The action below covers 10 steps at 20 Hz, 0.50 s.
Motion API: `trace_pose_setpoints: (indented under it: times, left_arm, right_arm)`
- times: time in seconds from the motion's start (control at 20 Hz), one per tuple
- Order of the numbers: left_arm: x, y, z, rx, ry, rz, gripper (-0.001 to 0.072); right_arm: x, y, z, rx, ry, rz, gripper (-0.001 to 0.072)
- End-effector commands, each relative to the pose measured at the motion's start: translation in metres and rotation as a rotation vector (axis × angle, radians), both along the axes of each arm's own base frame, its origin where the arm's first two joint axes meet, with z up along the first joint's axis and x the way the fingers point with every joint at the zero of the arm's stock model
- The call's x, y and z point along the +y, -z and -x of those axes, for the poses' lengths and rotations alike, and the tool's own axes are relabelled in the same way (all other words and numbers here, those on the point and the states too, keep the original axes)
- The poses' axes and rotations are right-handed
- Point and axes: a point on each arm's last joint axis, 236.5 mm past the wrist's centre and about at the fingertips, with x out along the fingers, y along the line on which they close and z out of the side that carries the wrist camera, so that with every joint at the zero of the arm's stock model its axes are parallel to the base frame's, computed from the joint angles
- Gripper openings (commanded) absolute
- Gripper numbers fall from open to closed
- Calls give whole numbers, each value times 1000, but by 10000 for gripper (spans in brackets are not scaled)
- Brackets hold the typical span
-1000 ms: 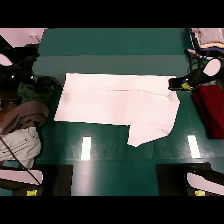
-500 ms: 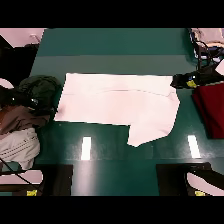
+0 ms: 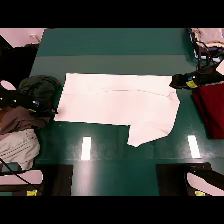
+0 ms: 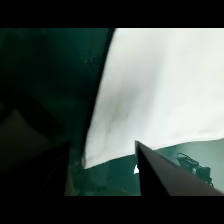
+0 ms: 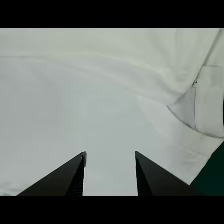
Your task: Fold the shirts.
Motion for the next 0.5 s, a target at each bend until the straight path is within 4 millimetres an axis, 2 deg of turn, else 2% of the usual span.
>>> trace_pose_setpoints:
  times: [0.0, 0.35, 0.45]
  left_arm:
    - [-16, 2, -3, -6, 28, -18, 468]
    - [-30, 5, 3, 26, 72, -56, 457]
    - [-30, 5, 2, 21, 65, -58, 75]
  right_arm:
    - [0, 0, 1, 2, -1, -1, 370]
    - [0, 2, 6, 25, -5, 1, 370]
    - [1, 4, 10, 45, -10, 3, 370]
